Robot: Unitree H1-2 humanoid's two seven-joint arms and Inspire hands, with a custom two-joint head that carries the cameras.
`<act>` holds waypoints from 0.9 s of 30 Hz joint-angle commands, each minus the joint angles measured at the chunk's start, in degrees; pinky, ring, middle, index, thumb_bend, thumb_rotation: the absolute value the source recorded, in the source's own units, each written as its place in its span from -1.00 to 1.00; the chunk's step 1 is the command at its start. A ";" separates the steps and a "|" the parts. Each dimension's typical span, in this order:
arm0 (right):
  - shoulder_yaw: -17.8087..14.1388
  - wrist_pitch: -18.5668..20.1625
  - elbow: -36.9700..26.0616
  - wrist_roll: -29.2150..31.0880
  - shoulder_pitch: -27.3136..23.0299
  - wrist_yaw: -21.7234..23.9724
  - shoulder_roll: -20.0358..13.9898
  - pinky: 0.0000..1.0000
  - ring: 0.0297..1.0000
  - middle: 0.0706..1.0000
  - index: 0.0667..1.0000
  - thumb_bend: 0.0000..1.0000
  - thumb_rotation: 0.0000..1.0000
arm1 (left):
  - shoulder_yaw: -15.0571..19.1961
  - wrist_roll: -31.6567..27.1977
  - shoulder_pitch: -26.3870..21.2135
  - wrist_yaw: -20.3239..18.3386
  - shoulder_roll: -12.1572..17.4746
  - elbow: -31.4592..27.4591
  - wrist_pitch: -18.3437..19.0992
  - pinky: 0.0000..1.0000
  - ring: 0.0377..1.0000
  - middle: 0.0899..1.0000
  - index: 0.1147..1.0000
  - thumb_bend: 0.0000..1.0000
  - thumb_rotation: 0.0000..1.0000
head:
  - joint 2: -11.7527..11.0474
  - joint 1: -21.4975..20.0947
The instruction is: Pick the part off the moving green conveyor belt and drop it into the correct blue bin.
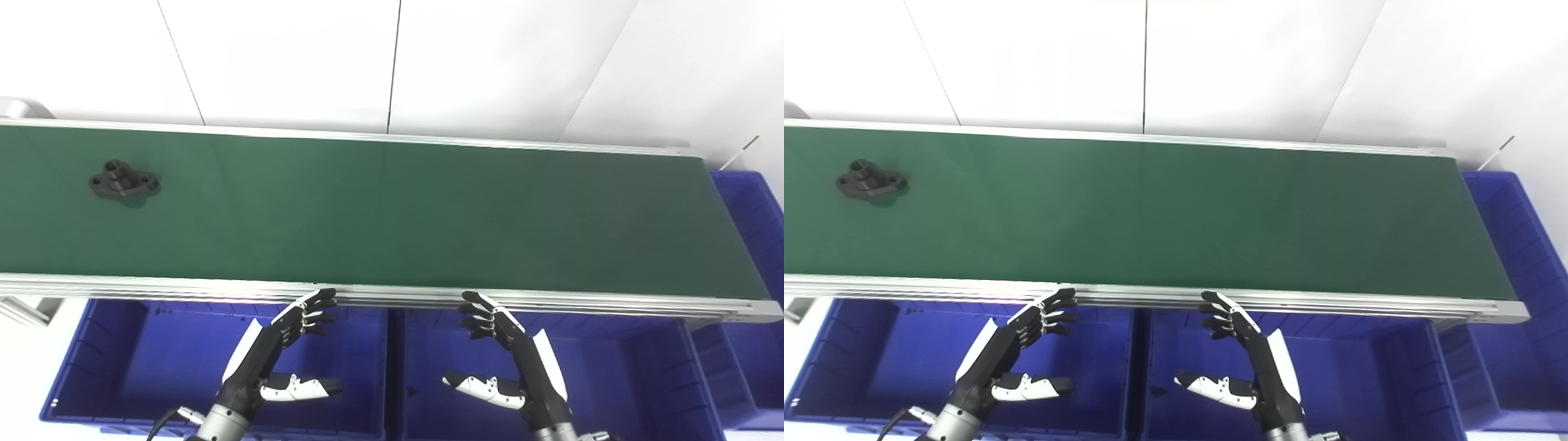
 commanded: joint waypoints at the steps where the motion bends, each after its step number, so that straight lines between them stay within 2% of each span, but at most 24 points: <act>1: 0.24 -3.41 -2.08 0.17 0.67 -0.24 0.42 0.27 0.39 0.49 0.64 0.54 -0.12 | 0.29 0.41 0.66 0.32 0.83 -1.96 -1.90 0.38 0.49 0.64 0.67 0.69 -0.20 | 0.06 -0.01; 11: 0.71 -3.37 -2.31 0.50 1.07 -0.75 0.03 0.26 0.38 0.49 0.63 0.55 -0.13 | 0.89 -0.33 1.35 -0.11 0.41 -1.75 -1.90 0.39 0.48 0.63 0.65 0.64 -0.29 | -0.13 0.02; 16: 0.93 -3.40 -2.34 1.21 1.10 -0.63 -0.32 0.27 0.39 0.49 0.65 0.55 -0.16 | 0.42 0.98 1.41 1.26 0.54 -1.80 -1.90 0.39 0.48 0.63 0.65 0.69 -0.21 | -0.56 0.05; 27: 0.89 -3.39 -1.42 1.08 0.12 -0.45 -0.23 0.29 0.41 0.51 0.66 0.54 -0.16 | 0.70 0.35 0.47 1.32 0.33 -0.60 -1.90 0.39 0.47 0.62 0.65 0.67 -0.25 | -1.13 0.06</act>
